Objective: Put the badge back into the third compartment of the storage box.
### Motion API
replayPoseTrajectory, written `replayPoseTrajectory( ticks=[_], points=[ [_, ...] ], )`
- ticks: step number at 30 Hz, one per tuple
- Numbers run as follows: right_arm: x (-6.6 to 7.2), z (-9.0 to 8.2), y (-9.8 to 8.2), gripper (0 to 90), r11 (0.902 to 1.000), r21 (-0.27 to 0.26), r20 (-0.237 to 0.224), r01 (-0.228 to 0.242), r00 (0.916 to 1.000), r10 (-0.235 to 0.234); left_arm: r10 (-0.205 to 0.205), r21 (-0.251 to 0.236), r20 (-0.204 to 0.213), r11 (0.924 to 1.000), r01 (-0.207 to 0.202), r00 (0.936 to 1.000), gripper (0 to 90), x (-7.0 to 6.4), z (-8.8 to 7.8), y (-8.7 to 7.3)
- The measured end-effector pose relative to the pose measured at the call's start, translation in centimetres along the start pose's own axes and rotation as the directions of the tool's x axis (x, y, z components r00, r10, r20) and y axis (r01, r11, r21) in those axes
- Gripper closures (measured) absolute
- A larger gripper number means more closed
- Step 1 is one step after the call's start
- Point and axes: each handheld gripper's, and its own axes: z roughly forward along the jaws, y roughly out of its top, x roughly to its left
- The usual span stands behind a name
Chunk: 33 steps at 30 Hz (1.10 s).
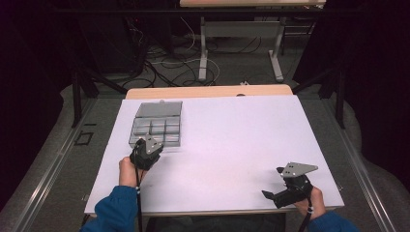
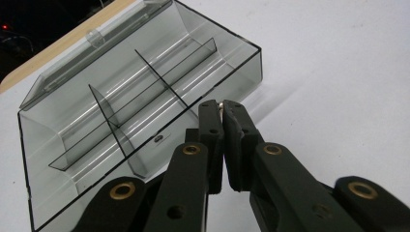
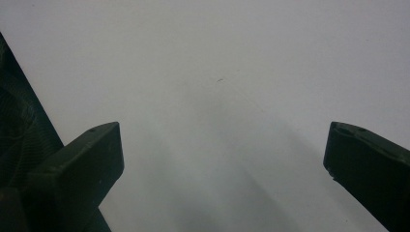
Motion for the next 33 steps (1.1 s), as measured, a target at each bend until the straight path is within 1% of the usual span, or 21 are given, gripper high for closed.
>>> replayPoseTrajectory(
  ticks=[1, 3, 6, 7, 8, 10, 11, 12, 14, 15, 16, 17, 20, 21, 24, 25, 26, 27, 31, 32, 33],
  points=[
    [0.0, 0.0, 0.0, 0.3, 1.0000, 0.001, 0.000, -0.003, 1.0000, 0.003, 0.005, -0.005, -0.003, 1.0000, -0.005, 1.0000, 87.5, 0.1, -0.1, 0.1],
    [0.0, 0.0, 0.0, 0.3, 1.0000, 0.002, -0.001, -0.002, 1.0000, 0.002, -0.014, -0.018, -0.003, 0.9997, 0.014, 0.9999, 87.5, 0.0, -0.1, 0.2],
    [0.0, 0.0, 0.0, 0.3, 1.0000, 0.001, -0.001, -0.001, 1.0000, 0.001, -0.003, -0.020, 0.003, 0.9998, 0.003, 1.0000, 87.4, 0.2, -0.2, 0.3],
    [0.0, 0.0, 0.0, 0.3, 1.0000, 0.002, -0.002, -0.001, 1.0000, 0.001, -0.016, -0.029, 0.006, 0.9995, 0.016, 0.9999, 87.4, 0.1, -0.2, 0.4],
    [0.0, 0.0, 0.0, 0.3, 1.0000, 0.002, 0.001, 0.005, 1.0000, -0.005, -0.007, -0.031, 0.007, 0.9995, 0.007, 0.9999, 87.4, 0.2, -0.3, 0.5],
    [0.0, 0.0, 0.0, 0.3, 1.0000, 0.003, 0.000, 0.006, 1.0000, -0.006, -0.013, -0.035, 0.011, 0.9993, 0.013, 0.9999, 87.5, 0.2, -0.4, 0.7],
    [0.0, 0.1, 0.0, 0.3, 1.0000, 0.001, 0.000, -0.003, 1.0000, 0.003, -0.010, -0.038, 0.011, 0.9992, 0.010, 0.9999, 87.4, 0.3, -0.4, 0.7],
    [0.0, 0.0, 0.0, 0.3, 1.0000, 0.004, -0.004, 0.006, 1.0000, -0.006, -0.007, -0.032, 0.013, 0.9995, 0.008, 0.9999, 87.5, 0.3, -0.5, 0.8],
    [0.0, 0.0, 0.0, 0.3, 1.0000, 0.005, -0.004, 0.000, 1.0000, 0.000, -0.005, -0.032, 0.014, 0.9995, 0.006, 0.9999, 87.4, 0.4, -0.5, 1.0],
    [-0.1, 0.1, 0.0, 0.3, 0.9999, -0.007, -0.001, 0.009, 1.0000, -0.009, -0.019, -0.040, 0.014, 0.9990, 0.019, 0.9997, 87.4, 0.4, -0.5, 1.1],
    [0.0, 0.1, 0.0, 0.3, 1.0000, -0.004, -0.002, -0.006, 1.0000, 0.006, -0.031, -0.045, 0.012, 0.9985, 0.032, 0.9994, 87.4, 0.5, -0.5, 1.3],
    [0.0, 0.1, 0.0, 0.3, 1.0000, -0.006, -0.001, -0.002, 1.0000, 0.002, -0.022, -0.040, 0.012, 0.9989, 0.022, 0.9997, 87.5, 0.6, -0.6, 1.4],
    [0.0, 0.1, 0.0, 0.2, 1.0000, -0.006, -0.005, -0.005, 1.0000, 0.005, -0.037, -0.057, 0.008, 0.9977, 0.038, 0.9993, 87.5, 0.8, -0.7, 1.7],
    [0.0, 0.0, 0.0, 0.2, 1.0000, 0.005, -0.008, -0.004, 1.0000, 0.004, -0.036, -0.054, 0.009, 0.9979, 0.037, 0.9993, 87.4, 0.9, -0.8, 1.7],
    [0.0, 0.2, 0.0, 0.2, 1.0000, -0.007, -0.006, -0.005, 1.0000, 0.005, -0.034, -0.054, 0.008, 0.9979, 0.034, 0.9994, 87.4, 1.1, -0.7, 1.9],
    [0.0, 0.2, 0.0, 0.2, 1.0000, -0.007, -0.006, -0.004, 1.0000, 0.004, -0.043, -0.055, 0.012, 0.9975, 0.043, 0.9990, 87.5, 1.1, -0.6, 2.0],
    [0.0, 0.2, 0.0, 0.2, 1.0000, -0.005, -0.007, -0.007, 1.0000, 0.007, -0.039, -0.065, 0.004, 0.9971, 0.039, 0.9992, 87.4, 1.3, -0.4, 2.1],
    [0.0, 0.2, 0.0, 0.2, 1.0000, -0.005, -0.007, -0.007, 1.0000, 0.007, -0.034, -0.062, 0.007, 0.9975, 0.035, 0.9994, 87.4, 1.4, -0.4, 2.2],
    [0.0, 0.1, 0.0, 0.2, 1.0000, 0.004, -0.008, -0.004, 1.0000, 0.004, -0.054, -0.071, 0.007, 0.9960, 0.054, 0.9985, 87.5, 1.8, -0.1, 2.6],
    [0.0, 0.2, 0.0, 0.2, 0.9999, -0.008, -0.003, -0.008, 1.0000, 0.008, -0.048, -0.074, 0.004, 0.9961, 0.048, 0.9988, 87.4, 1.9, -0.1, 2.7],
    [0.0, 0.2, 0.0, 0.2, 0.9999, -0.006, -0.005, -0.010, 0.9999, 0.010, -0.056, -0.080, 0.006, 0.9952, 0.056, 0.9984, 87.4, 1.9, 0.1, 2.8]
  ],
)
